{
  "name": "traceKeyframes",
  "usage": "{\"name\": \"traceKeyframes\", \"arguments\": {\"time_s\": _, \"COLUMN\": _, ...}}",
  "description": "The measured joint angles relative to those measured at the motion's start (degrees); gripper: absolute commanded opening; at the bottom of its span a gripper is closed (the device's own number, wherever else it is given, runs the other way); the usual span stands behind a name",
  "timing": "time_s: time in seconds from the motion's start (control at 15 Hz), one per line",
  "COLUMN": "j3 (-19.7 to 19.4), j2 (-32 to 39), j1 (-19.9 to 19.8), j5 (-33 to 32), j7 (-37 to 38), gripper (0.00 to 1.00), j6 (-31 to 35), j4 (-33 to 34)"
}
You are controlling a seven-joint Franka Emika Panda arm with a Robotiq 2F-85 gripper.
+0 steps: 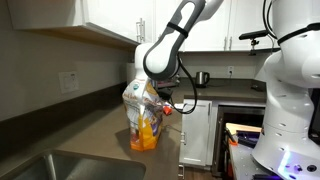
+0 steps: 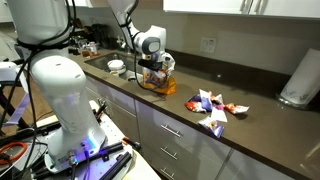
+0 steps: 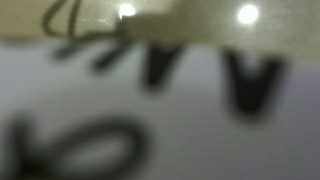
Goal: Remove the sachet from the packet
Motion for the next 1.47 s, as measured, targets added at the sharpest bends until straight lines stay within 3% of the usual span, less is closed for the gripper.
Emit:
{"name": "traceKeyframes", "arguments": {"time_s": 0.2, "j3": 1.7, "j2": 2.7, "j1": 0.0, "j5": 1.1, "j7": 0.0, "gripper": 1.0, "j6": 5.8, "j4": -0.7}}
{"name": "traceKeyframes", "arguments": {"time_s": 0.27, "j3": 2.2, "j2": 3.3, "j1": 0.1, "j5": 1.1, "j7": 0.0, "gripper": 0.75, "j6": 7.0, "j4": -0.7}}
{"name": "traceKeyframes", "arguments": {"time_s": 0.33, "j3": 2.6, "j2": 4.0, "j1": 0.1, "j5": 1.1, "j7": 0.1, "gripper": 0.74, "j6": 8.0, "j4": -0.7}}
{"name": "traceKeyframes", "arguments": {"time_s": 0.73, "j3": 3.1, "j2": 5.5, "j1": 0.3, "j5": -1.0, "j7": 1.3, "gripper": 0.35, "j6": 9.1, "j4": 0.1}}
{"name": "traceKeyframes", "arguments": {"time_s": 1.0, "j3": 0.8, "j2": 2.8, "j1": 1.1, "j5": -6.9, "j7": 4.5, "gripper": 0.07, "j6": -0.5, "j4": 2.1}}
{"name": "traceKeyframes", "arguments": {"time_s": 1.33, "j3": -0.2, "j2": -5.5, "j1": 1.1, "j5": -9.3, "j7": 4.9, "gripper": 0.0, "j6": -17.3, "j4": 5.1}}
{"name": "traceKeyframes", "arguments": {"time_s": 1.47, "j3": -0.1, "j2": -8.7, "j1": 1.1, "j5": -9.4, "j7": 4.9, "gripper": 0.04, "j6": -23.0, "j4": 6.3}}
